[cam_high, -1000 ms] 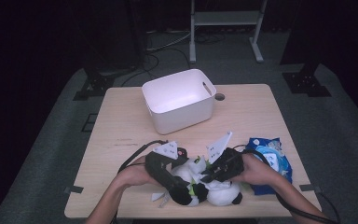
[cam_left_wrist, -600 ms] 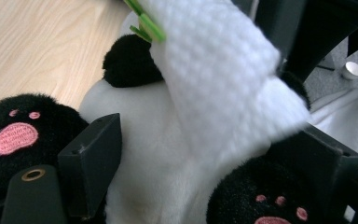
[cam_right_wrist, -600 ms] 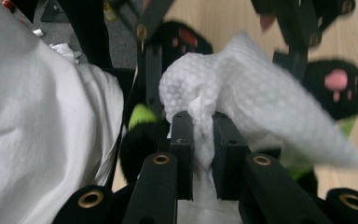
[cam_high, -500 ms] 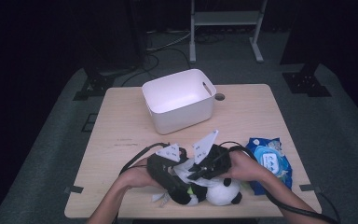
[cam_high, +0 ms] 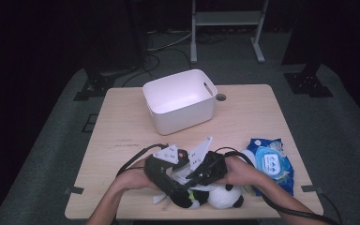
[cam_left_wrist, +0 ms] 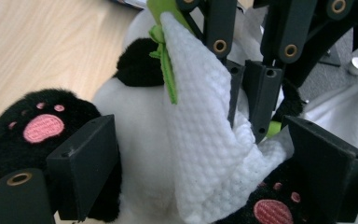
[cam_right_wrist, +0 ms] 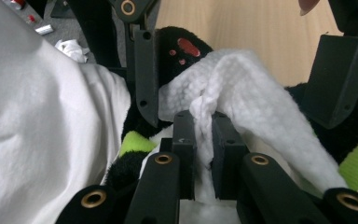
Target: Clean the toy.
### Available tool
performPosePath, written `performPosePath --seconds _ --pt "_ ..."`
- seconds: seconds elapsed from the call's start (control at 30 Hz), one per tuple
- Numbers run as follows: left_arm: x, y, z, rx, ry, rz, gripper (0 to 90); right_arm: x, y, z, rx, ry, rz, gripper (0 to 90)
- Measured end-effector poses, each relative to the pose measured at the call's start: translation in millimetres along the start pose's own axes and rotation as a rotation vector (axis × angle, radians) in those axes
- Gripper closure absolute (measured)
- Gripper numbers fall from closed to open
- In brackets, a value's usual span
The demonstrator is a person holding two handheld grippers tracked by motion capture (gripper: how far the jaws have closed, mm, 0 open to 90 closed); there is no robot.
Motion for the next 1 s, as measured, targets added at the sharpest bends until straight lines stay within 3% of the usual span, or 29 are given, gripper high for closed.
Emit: performPosePath --seconds 0.2,0.3,0.6,0.87,1.0 --pt "-3.7 2.3 -3.6 -0.019 -0.032 -0.009 11.7 3.9 -6.3 4.0 -0.008 -0.039 0.04 81.0" --pt "-5.6 3.1 -2.3 -0.02 -0.047 -0.008 11.7 3.2 -15.5 1.4 -0.022 -0.034 0.035 81.0" --pt "-6.9 5.5 -3.6 -0.012 -0.028 0.009 11.7 -17.9 -51.8 -20.2 -0.125 0.054 -0.021 81.0" --pt "-6.7 5.6 -3.7 -0.011 -0.011 0.011 11.8 -41.3 -68.1 -28.7 -0.152 0.123 -0.038 80.9" --pt "-6.4 6.1 -5.2 -0.012 0.001 0.014 11.8 -41.4 -74.3 -33.5 -0.158 0.147 -0.086 80.9"
Point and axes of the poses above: each handheld gripper's, and its own axes: y roughly forward along the jaws, x roughly out of its top, z roughly to its left, the point moved 7 cm from there along y, roughly forward along the jaws, and after that the axes turned 7 degrees about x, right-handed, at the moved point
